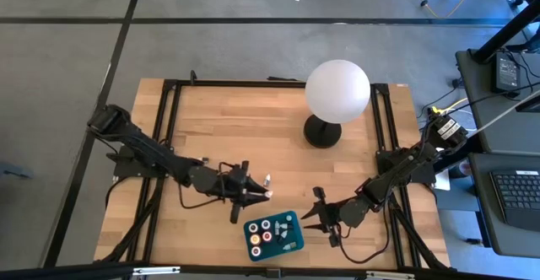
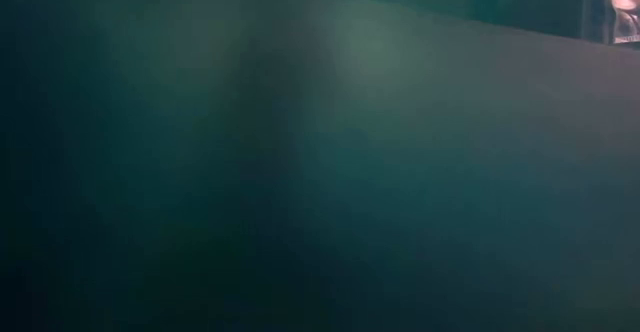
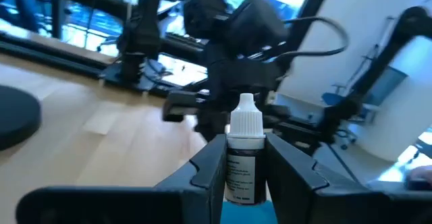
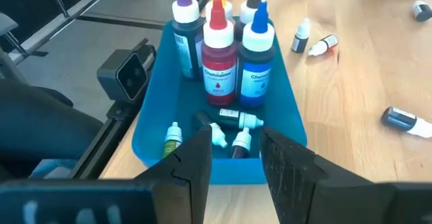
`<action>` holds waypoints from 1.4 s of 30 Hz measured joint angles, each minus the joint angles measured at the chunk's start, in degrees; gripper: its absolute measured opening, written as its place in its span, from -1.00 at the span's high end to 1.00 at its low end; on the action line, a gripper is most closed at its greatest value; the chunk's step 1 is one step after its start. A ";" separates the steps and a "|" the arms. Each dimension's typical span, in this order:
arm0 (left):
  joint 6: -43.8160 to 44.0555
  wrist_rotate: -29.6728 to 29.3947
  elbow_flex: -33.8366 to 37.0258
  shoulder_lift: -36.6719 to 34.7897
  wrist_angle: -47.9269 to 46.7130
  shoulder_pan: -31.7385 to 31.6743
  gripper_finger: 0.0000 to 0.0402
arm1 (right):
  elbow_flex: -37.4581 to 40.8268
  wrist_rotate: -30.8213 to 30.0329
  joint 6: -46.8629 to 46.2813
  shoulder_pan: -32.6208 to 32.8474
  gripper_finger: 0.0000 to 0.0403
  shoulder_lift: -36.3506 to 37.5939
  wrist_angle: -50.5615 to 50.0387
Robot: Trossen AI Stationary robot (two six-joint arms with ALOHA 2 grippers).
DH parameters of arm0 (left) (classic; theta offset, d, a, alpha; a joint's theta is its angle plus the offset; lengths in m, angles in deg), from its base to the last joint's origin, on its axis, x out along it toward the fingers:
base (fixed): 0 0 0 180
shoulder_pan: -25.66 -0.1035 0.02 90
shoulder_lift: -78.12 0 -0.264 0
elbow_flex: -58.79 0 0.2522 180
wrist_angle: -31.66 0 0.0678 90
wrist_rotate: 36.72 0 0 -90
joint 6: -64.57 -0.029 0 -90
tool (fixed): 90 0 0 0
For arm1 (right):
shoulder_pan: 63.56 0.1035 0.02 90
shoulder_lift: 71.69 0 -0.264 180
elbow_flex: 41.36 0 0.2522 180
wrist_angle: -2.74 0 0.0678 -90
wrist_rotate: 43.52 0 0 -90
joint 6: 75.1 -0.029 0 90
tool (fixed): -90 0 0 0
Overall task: Pick & Place food coloring
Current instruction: Put the small green food coloring bottle into the blue bin
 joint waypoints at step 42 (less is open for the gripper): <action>-13.33 14.27 -7.63 18.34 13.37 -3.06 0.56 | -5.03 -2.48 20.71 -4.12 -0.42 -0.04 19.67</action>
